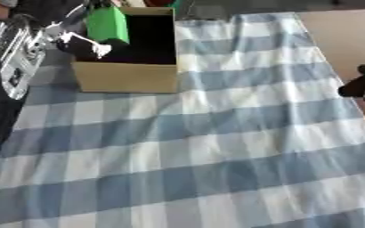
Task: Pick up objects on the table and place them in the box.
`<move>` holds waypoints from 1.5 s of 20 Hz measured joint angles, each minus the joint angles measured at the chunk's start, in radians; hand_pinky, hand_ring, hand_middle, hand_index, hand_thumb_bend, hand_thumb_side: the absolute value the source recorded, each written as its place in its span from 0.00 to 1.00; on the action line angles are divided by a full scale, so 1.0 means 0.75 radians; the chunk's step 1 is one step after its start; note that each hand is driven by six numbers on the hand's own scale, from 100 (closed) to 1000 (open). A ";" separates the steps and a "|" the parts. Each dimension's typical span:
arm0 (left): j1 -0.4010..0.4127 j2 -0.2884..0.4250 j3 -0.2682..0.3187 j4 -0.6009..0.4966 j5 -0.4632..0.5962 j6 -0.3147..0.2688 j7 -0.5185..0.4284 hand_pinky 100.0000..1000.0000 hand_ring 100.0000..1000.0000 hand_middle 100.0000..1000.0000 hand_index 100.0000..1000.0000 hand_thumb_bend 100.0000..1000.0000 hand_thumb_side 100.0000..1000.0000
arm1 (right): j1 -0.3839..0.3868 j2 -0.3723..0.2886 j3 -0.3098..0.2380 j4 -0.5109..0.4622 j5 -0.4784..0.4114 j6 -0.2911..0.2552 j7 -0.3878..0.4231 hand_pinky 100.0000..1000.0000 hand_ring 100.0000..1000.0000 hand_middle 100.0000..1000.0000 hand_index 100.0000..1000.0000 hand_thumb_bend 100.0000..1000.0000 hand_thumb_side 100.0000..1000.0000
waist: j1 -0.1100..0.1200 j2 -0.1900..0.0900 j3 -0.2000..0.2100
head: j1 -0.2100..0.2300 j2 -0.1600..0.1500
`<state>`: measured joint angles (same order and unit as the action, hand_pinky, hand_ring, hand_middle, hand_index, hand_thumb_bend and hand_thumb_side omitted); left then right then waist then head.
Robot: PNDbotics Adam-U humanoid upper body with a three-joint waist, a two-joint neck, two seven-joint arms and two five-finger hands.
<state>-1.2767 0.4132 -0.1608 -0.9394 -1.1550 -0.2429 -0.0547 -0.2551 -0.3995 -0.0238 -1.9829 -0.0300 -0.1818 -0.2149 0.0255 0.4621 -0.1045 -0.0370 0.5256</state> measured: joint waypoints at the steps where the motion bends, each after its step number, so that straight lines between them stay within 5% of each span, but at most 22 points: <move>1: -0.001 -0.001 0.002 0.010 -0.025 0.007 0.014 0.54 0.45 0.33 0.50 0.00 0.21 | -0.001 0.000 0.000 0.000 0.000 -0.001 0.002 0.59 0.55 0.48 0.70 0.00 0.81 | 0.004 0.003 -0.004 | 0.004 -0.002; 7: -0.044 0.004 0.026 0.048 -0.154 0.034 0.066 0.52 0.45 0.33 0.49 0.00 0.22 | -0.001 0.000 0.007 0.000 0.000 0.000 0.013 0.59 0.55 0.48 0.70 0.00 0.81 | 0.024 0.005 -0.007 | 0.011 -0.012; 16: -0.059 0.015 0.041 0.089 -0.199 0.005 0.073 0.56 0.55 0.51 0.74 0.00 0.27 | -0.012 0.000 0.009 0.000 0.001 0.006 0.023 0.60 0.55 0.48 0.70 0.00 0.80 | 0.038 0.030 -0.025 | 0.028 -0.036; 21: -0.059 0.014 0.041 0.093 -0.226 -0.034 0.062 0.60 0.75 0.78 0.97 0.44 0.54 | -0.011 0.002 0.009 0.000 0.002 0.012 0.027 0.60 0.55 0.48 0.70 0.00 0.80 | 0.046 0.038 -0.025 | 0.032 -0.036; 30: -0.059 0.014 0.040 0.058 -0.288 -0.043 0.178 0.67 0.86 0.89 1.00 0.85 0.71 | -0.010 0.011 0.010 0.000 0.002 0.026 0.035 0.60 0.55 0.48 0.70 0.00 0.80 | 0.051 0.039 -0.024 | 0.032 -0.035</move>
<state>-1.3210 0.4240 -0.1308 -0.8960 -1.3709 -0.2754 0.0788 -0.2628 -0.3913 -0.0166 -1.9829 -0.0283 -0.1619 -0.1888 0.0638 0.4911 -0.1227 -0.0132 0.4990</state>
